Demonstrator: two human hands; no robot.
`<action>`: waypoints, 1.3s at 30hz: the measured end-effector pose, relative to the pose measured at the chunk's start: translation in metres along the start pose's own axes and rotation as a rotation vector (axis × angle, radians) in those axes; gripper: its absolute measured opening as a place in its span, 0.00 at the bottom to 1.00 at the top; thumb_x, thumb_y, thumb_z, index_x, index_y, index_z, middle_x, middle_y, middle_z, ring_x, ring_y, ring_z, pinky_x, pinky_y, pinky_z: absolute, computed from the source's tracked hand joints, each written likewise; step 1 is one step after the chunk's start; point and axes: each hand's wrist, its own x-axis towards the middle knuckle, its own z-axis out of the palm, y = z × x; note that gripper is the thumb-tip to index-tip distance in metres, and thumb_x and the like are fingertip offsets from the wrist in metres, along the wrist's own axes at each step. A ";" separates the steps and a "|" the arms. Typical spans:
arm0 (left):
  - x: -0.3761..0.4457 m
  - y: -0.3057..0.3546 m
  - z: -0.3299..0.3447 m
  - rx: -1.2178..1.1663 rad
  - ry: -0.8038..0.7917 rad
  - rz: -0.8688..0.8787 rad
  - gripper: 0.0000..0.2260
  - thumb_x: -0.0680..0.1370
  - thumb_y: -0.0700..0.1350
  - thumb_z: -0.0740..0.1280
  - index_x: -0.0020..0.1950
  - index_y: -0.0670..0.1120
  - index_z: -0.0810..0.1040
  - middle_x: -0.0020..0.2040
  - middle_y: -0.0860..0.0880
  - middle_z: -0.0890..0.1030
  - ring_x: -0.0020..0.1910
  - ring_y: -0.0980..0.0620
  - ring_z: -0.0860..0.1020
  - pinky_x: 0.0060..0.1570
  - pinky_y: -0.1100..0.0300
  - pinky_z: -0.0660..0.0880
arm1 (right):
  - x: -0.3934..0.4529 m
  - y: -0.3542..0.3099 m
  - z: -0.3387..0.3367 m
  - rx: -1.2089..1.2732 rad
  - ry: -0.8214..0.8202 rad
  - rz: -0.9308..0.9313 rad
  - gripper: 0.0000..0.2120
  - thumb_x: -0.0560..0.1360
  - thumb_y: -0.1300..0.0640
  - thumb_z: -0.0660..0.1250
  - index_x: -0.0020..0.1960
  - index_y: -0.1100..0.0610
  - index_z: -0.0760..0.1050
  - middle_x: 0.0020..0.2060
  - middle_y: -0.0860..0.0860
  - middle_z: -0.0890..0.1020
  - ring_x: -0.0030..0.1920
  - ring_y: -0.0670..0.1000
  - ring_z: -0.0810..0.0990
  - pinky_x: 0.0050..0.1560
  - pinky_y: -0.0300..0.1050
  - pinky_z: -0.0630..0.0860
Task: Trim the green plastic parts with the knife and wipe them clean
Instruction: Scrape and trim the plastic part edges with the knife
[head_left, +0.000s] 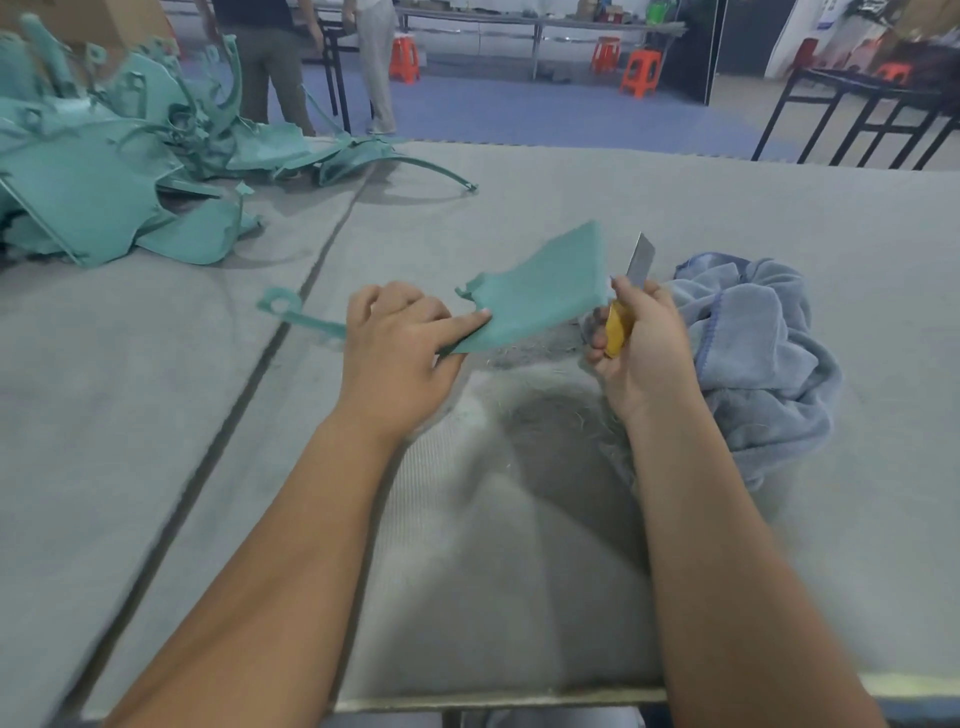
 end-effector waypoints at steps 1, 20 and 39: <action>0.000 -0.001 -0.001 0.035 0.009 0.023 0.12 0.73 0.46 0.71 0.55 0.55 0.84 0.39 0.55 0.82 0.47 0.43 0.76 0.51 0.52 0.59 | 0.000 0.001 0.000 -0.006 -0.031 0.038 0.05 0.79 0.54 0.63 0.45 0.52 0.70 0.30 0.50 0.73 0.25 0.47 0.64 0.25 0.37 0.61; 0.014 0.000 -0.007 -1.688 -0.192 -1.148 0.34 0.79 0.66 0.48 0.66 0.40 0.74 0.59 0.37 0.81 0.54 0.37 0.81 0.51 0.39 0.79 | -0.020 0.034 0.020 -1.105 -0.303 -0.858 0.11 0.68 0.65 0.72 0.49 0.56 0.83 0.44 0.50 0.81 0.46 0.49 0.79 0.49 0.47 0.76; 0.016 -0.006 0.016 -1.536 0.093 -1.224 0.14 0.78 0.29 0.60 0.60 0.40 0.76 0.49 0.42 0.84 0.46 0.43 0.84 0.39 0.50 0.82 | -0.022 0.044 0.034 -0.738 -0.319 -0.167 0.19 0.78 0.44 0.57 0.34 0.50 0.76 0.23 0.41 0.67 0.25 0.41 0.66 0.33 0.40 0.59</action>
